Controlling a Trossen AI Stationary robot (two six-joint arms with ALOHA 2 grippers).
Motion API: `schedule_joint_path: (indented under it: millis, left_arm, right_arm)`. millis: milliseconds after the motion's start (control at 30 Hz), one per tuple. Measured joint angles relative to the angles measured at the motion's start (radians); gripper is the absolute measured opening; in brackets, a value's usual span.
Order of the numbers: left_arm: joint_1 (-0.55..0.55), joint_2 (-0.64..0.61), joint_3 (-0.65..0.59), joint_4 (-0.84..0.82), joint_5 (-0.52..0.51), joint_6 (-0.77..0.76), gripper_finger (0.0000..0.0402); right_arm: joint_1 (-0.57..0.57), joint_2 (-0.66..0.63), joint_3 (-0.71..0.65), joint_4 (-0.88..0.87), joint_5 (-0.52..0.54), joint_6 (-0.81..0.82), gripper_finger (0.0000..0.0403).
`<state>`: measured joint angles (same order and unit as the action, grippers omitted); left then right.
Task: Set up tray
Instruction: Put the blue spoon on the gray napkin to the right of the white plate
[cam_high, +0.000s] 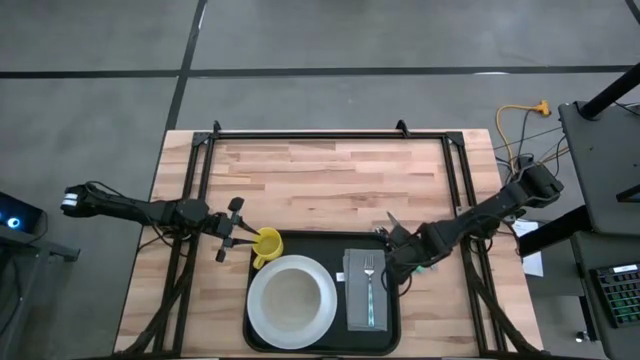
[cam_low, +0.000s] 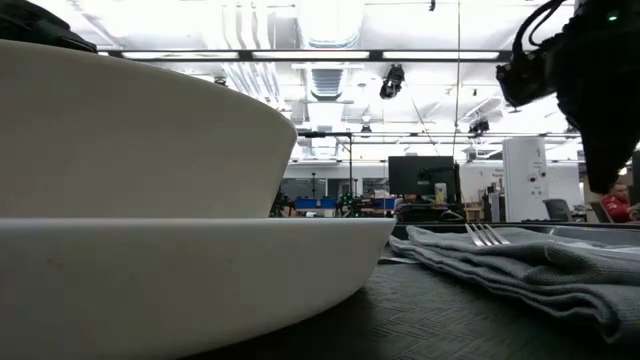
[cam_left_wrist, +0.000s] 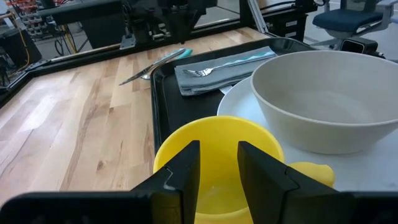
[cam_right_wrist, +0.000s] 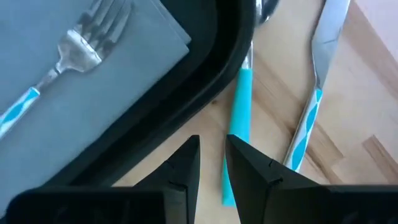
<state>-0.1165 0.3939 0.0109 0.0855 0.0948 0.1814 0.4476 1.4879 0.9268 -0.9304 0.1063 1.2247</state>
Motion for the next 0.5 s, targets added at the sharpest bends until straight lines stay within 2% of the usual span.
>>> schedule_joint_path:
  millis: [200,500]
  left_arm:
    - [0.000,0.000,0.000,0.000,0.000,0.000,0.0094]
    - [0.000,0.000,0.000,0.000,0.000,0.000,0.0094]
  right_arm:
    - [0.011,0.000,-0.035,0.004,-0.011,0.026,0.0078]
    - [0.011,0.001,-0.154,0.122,-0.109,0.024,0.0085]
